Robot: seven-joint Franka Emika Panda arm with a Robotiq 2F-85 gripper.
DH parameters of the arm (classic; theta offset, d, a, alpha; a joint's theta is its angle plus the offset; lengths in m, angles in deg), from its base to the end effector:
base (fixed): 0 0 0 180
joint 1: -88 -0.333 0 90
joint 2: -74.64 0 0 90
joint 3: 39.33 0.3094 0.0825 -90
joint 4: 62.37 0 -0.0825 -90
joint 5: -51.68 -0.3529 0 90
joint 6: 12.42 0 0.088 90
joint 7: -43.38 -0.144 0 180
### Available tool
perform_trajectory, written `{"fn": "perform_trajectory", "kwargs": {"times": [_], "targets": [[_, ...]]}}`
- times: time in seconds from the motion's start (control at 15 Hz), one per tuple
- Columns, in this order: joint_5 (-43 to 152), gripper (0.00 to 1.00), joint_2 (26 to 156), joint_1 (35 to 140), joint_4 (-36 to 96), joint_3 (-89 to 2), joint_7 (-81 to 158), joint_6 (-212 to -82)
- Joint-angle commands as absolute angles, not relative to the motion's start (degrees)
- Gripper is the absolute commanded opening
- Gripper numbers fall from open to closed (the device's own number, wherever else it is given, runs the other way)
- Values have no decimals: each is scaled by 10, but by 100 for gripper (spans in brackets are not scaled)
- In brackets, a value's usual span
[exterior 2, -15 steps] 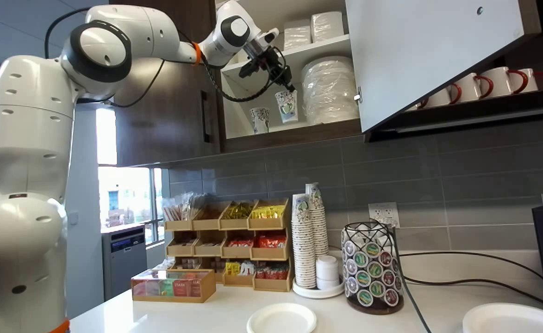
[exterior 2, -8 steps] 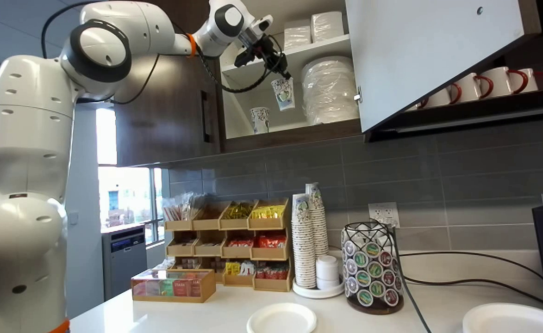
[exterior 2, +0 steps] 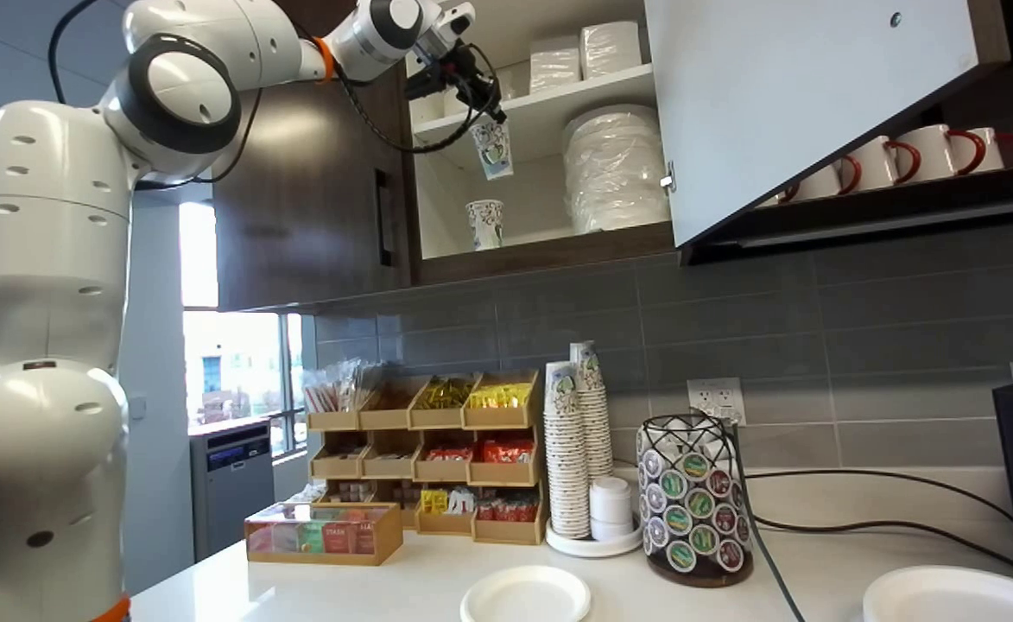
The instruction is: Pick up the paper cup on the right in the top cabinet and put it in the paper cup on the left
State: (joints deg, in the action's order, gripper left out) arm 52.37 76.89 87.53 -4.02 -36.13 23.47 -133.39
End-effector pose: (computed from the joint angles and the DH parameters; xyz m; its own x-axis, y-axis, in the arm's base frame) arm 0.5292 0.0318 0.8894 0.4834 -0.3062 0.8201 -0.1133 -0.9508 -0.2882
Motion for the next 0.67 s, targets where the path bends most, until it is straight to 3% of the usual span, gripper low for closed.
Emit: {"fn": "perform_trajectory", "kwargs": {"times": [0.0, 0.6], "targets": [[481, 1, 766, 867, -37, -349, 255, -1316], [459, 1, 787, 863, -32, -334, 263, -1289]]}}
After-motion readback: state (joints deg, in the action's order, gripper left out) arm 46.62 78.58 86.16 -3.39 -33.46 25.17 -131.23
